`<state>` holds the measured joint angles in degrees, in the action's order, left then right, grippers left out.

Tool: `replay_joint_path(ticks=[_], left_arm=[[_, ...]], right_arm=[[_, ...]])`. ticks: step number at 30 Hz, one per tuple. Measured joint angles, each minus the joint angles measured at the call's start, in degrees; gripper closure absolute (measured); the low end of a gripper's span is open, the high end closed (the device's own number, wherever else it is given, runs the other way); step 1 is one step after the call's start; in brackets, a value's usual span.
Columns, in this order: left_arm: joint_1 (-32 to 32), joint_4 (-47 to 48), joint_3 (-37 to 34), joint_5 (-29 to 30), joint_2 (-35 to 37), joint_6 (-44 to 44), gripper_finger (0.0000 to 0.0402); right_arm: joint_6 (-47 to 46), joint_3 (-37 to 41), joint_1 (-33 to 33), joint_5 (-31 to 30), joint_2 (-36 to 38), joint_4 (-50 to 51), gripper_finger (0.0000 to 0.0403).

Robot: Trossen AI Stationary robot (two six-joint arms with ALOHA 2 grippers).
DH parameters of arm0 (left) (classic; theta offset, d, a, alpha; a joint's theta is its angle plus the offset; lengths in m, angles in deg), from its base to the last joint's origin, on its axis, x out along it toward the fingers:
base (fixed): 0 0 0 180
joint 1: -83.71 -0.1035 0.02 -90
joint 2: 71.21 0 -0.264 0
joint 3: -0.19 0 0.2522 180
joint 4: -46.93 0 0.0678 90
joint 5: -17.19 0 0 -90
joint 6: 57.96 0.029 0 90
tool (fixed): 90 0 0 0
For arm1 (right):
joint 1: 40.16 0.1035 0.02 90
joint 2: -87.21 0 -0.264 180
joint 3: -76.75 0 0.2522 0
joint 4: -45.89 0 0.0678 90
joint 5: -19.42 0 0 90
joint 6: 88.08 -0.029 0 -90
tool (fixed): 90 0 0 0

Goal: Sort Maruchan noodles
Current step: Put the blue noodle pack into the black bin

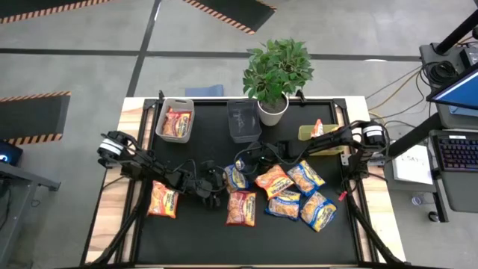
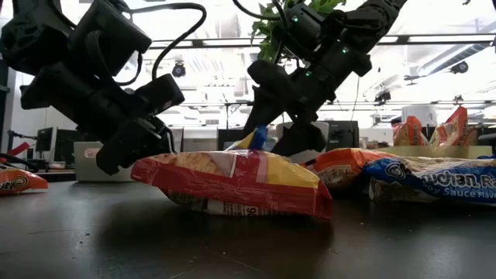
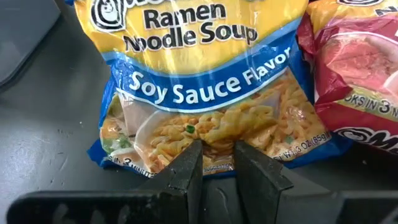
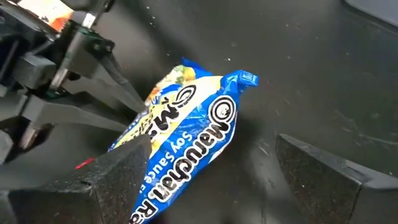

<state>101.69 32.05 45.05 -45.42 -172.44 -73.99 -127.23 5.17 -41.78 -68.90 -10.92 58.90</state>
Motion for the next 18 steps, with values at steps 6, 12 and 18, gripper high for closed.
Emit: replay_joint_path(ticks=[6,12,18], left_arm=[[-0.1,-0.3,0.0,-0.3,0.0,-0.2,0.0324],[-0.2,-0.3,0.0,0.1,0.0,-1.0,0.0324],[-0.3,-0.8,0.0,0.3,-0.1,-1.0,0.0324]], right_arm=[[-0.3,0.0,-0.1,0.2,0.0,-2.5,0.0064],[-1.0,-0.2,-0.1,0.2,-0.3,-3.0,0.0064],[-1.4,-0.2,0.3,-0.1,-0.5,-4.1,0.0074]])
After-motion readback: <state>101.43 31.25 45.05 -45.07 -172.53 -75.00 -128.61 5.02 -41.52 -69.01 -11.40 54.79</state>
